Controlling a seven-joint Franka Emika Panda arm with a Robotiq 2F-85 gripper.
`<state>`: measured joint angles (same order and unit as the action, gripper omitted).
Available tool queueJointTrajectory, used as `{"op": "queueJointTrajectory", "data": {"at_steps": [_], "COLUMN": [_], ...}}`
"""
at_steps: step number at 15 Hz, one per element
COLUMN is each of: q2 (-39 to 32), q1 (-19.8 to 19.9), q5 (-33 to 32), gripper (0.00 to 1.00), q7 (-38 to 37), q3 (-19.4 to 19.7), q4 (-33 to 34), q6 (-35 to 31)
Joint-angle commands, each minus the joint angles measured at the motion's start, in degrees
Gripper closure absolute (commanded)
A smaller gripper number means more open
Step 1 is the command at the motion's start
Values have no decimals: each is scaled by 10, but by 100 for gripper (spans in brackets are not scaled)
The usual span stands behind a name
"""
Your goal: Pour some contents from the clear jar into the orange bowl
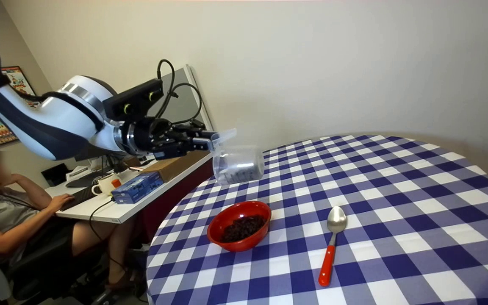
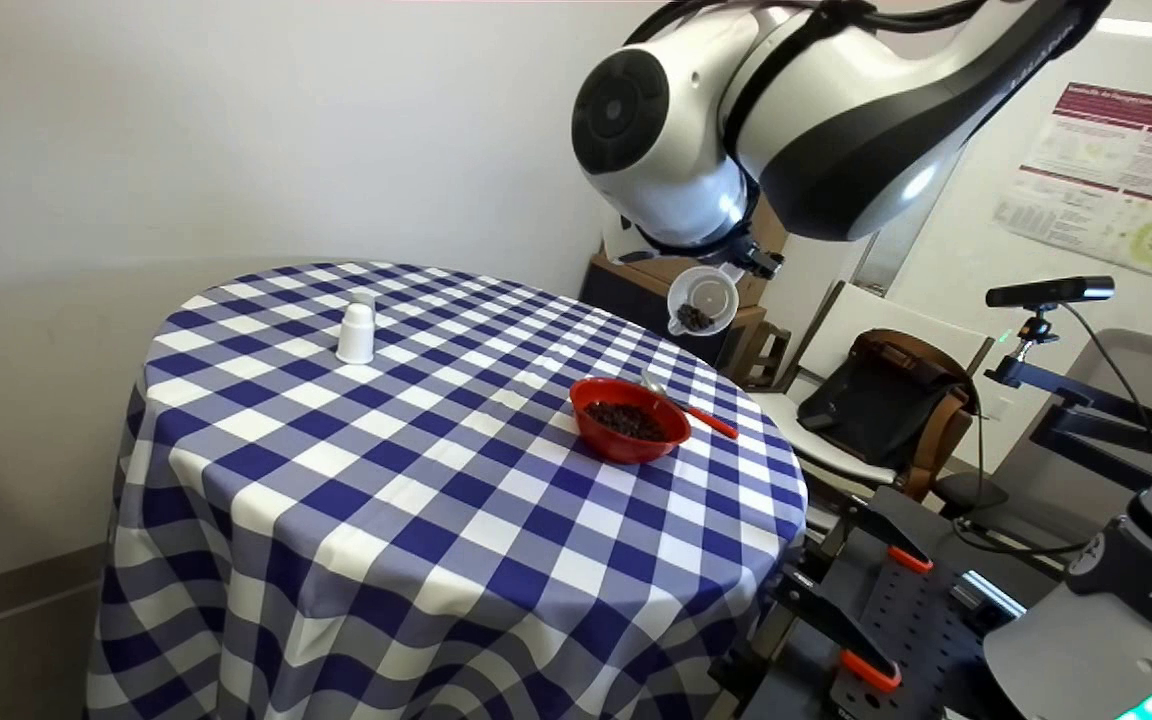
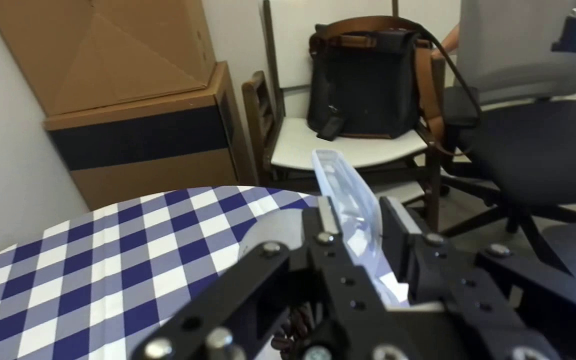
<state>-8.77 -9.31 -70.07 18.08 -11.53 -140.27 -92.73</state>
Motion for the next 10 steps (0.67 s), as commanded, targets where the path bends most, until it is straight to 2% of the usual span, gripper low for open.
{"op": "queueJointTrajectory", "data": {"at_steps": [1, 5, 10], "q2": [-20, -35, -62], "q1": [5, 9, 11], "q5": [81, 163, 296], "gripper": [93, 93, 93], "q7": [-42, -97, -99], "q3": [2, 8, 12], "q4": [41, 75, 169], "q6": [-3, -9, 12]}}
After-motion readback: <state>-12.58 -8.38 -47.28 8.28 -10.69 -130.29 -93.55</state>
